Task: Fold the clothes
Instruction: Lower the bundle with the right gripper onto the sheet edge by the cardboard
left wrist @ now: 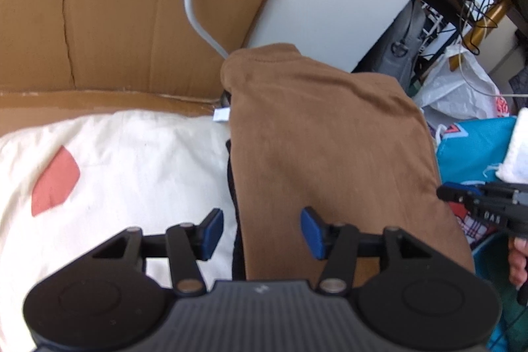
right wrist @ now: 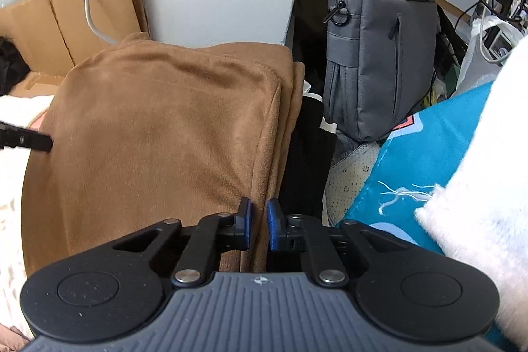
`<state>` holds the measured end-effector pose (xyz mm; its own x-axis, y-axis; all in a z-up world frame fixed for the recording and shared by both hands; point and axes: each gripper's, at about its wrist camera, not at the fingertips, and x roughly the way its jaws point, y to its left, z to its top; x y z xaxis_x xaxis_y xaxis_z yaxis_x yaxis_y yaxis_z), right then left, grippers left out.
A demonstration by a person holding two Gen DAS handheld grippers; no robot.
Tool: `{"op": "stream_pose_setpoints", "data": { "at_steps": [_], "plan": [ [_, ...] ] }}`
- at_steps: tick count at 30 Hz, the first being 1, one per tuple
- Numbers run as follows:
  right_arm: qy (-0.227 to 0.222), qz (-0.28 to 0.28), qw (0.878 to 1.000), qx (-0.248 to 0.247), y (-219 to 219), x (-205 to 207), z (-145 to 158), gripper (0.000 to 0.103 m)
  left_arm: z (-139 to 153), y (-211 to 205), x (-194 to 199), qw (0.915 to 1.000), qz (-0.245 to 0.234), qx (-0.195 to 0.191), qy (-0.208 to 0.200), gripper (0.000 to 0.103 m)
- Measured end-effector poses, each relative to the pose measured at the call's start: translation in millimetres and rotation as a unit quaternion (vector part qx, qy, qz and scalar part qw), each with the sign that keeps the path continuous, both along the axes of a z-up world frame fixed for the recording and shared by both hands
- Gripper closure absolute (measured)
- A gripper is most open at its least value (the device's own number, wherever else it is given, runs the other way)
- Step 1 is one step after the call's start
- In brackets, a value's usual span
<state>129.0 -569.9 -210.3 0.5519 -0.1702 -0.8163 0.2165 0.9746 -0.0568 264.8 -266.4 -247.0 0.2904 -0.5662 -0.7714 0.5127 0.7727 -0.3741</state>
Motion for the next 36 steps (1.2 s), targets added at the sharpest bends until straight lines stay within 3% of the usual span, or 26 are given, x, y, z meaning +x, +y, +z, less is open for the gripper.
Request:
{"op": "stream_pose_setpoints", "data": {
  "at_steps": [4,7,10,15,18,22,29,36],
  "plan": [
    [-0.019,-0.011,1.000,0.014,2.6,-7.3,8.4,0.086,-3.3,5.0,-8.1,0.9999,-0.009,0.005,-0.008,0.045],
    [-0.017,-0.014,1.000,0.022,3.9,-10.0,7.4,0.070,-7.2,7.1,-12.5,1.0000,-0.007,0.004,-0.004,0.044],
    [-0.006,-0.019,0.999,0.035,4.1,-12.8,2.5,0.066,-9.3,8.4,-18.1,1.0000,-0.003,0.001,-0.003,0.044],
    [0.007,-0.007,0.999,0.048,6.5,-21.0,-4.9,0.068,-12.0,8.1,-23.2,1.0000,0.000,-0.005,0.000,0.044],
    [0.009,-0.004,0.999,0.053,5.0,-23.5,-6.9,0.081,-13.8,8.0,-26.5,0.9999,0.001,-0.011,0.009,0.045],
    [0.006,-0.004,0.998,0.059,-1.0,-28.9,-8.0,0.091,-16.8,4.5,-31.9,0.9997,-0.017,-0.008,0.016,0.044],
    [0.011,0.001,0.999,0.046,0.0,-36.8,-9.2,0.091,-26.8,1.2,-42.5,0.9990,-0.037,0.005,0.026,0.043],
    [0.002,-0.027,0.994,0.104,-5.6,-49.4,2.0,0.084,-41.9,9.1,-51.9,0.9977,-0.047,0.001,0.049,0.043]
  ]
}}
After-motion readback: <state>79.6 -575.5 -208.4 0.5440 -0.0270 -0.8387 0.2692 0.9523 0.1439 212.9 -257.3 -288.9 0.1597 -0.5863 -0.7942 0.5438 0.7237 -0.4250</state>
